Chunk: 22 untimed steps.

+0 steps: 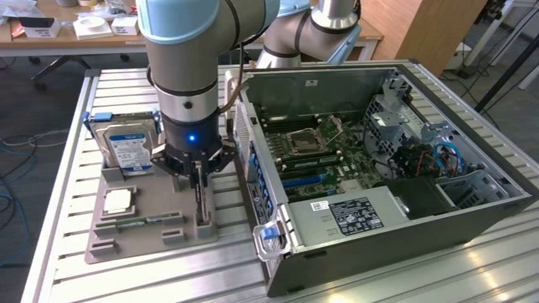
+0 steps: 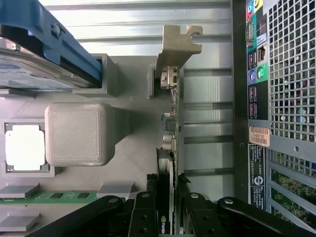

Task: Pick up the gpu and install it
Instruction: 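Pick up the gpu and move the gpu toward the slot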

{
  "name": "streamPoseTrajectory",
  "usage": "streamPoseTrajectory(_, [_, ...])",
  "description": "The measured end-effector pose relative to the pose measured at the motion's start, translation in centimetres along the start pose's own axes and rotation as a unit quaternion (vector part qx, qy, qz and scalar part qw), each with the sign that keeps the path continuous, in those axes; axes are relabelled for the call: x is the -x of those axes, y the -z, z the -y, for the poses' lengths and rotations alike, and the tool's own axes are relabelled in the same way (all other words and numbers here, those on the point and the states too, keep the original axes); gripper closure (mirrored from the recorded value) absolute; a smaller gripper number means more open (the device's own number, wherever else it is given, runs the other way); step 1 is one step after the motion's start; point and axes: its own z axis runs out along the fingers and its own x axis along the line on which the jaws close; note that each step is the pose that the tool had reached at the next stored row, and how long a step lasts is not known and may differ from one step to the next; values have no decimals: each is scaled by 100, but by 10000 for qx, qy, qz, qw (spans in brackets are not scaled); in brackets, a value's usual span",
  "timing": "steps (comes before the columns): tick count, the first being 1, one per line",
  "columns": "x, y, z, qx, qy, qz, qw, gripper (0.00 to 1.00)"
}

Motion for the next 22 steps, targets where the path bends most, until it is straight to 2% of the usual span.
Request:
streamPoseTrajectory(5, [0,88,-3,0,56,-2,10000,74])
streamPoseTrajectory(10, [1,240,-8,1,79,-3,10000,74])
streamPoseTrajectory(16, [1,483,-17,0,92,-3,10000,74])
streamPoseTrajectory(18, [1,578,-20,0,95,-3,10000,74])
streamPoseTrajectory(19, [1,667,-23,1,97,-3,10000,74])
streamPoseTrajectory(22, [1,802,-28,0,98,-4,10000,74])
